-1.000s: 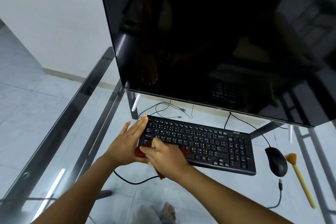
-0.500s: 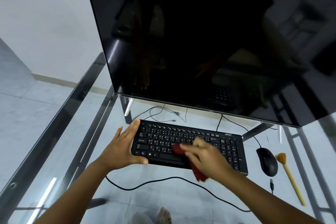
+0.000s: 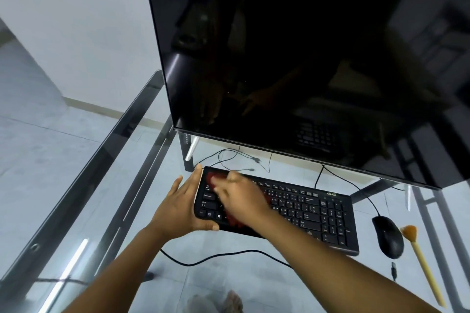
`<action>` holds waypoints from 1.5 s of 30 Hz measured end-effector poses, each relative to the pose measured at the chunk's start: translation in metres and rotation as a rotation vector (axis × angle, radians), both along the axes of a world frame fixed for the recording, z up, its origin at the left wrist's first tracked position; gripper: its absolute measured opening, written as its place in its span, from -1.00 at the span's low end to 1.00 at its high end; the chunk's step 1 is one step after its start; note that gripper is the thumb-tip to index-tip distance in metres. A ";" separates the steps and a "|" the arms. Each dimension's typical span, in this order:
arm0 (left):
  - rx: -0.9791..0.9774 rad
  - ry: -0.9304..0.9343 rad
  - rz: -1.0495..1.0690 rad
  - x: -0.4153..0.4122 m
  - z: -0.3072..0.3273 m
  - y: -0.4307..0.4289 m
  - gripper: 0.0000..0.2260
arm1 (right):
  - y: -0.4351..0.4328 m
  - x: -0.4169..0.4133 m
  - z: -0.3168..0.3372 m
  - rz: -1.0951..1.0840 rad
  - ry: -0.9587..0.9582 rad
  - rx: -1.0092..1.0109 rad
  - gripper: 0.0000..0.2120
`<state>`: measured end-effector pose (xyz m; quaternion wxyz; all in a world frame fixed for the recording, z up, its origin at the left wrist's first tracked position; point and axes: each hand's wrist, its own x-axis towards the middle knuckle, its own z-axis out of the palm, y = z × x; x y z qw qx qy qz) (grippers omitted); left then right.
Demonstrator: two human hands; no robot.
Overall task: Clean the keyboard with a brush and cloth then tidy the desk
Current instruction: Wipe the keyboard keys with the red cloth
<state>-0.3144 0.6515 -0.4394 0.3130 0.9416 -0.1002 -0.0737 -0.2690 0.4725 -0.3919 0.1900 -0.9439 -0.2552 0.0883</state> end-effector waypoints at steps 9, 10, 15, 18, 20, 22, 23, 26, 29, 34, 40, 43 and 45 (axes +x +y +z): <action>-0.010 -0.015 0.002 -0.001 0.009 -0.004 0.27 | 0.007 0.013 -0.007 -0.158 -0.049 -0.009 -0.71; -0.014 -0.017 0.003 -0.002 0.007 -0.003 0.26 | 0.013 0.002 -0.005 -0.088 -0.007 -0.004 -0.72; -0.007 -0.003 0.015 -0.002 0.001 -0.002 0.26 | 0.014 0.000 -0.001 0.075 0.030 -0.024 -0.71; -0.005 0.002 0.016 0.000 0.001 -0.001 0.29 | 0.015 0.032 -0.002 -0.143 -0.017 0.019 -0.72; 0.002 0.000 0.021 0.000 0.000 0.000 0.29 | 0.026 0.021 0.000 -0.120 -0.011 -0.002 -0.69; 0.003 -0.012 0.023 -0.001 0.000 -0.001 0.30 | 0.030 -0.003 -0.001 0.062 -0.021 -0.075 -0.64; -0.002 -0.019 0.023 -0.002 0.002 -0.002 0.30 | 0.026 -0.005 -0.002 0.097 -0.027 -0.085 -0.63; -0.011 -0.013 0.008 -0.001 0.009 -0.004 0.29 | 0.006 0.030 -0.005 -0.089 -0.089 -0.110 -0.64; 0.027 -0.019 -0.020 0.001 0.004 -0.001 0.25 | -0.007 0.044 -0.008 -0.244 -0.087 -0.159 -0.64; 0.084 -0.042 -0.061 0.000 -0.003 0.002 0.17 | -0.006 -0.009 -0.004 0.045 -0.042 -0.170 -0.60; 0.098 -0.038 -0.063 0.002 -0.007 0.003 0.17 | -0.045 0.022 0.003 -0.247 -0.086 -0.297 -0.66; 0.096 -0.044 -0.068 0.001 -0.010 0.005 0.17 | -0.045 -0.016 -0.001 -0.010 -0.042 -0.280 -0.59; 0.101 -0.041 -0.077 0.002 -0.012 0.005 0.16 | -0.058 -0.031 -0.003 0.089 -0.041 -0.315 -0.57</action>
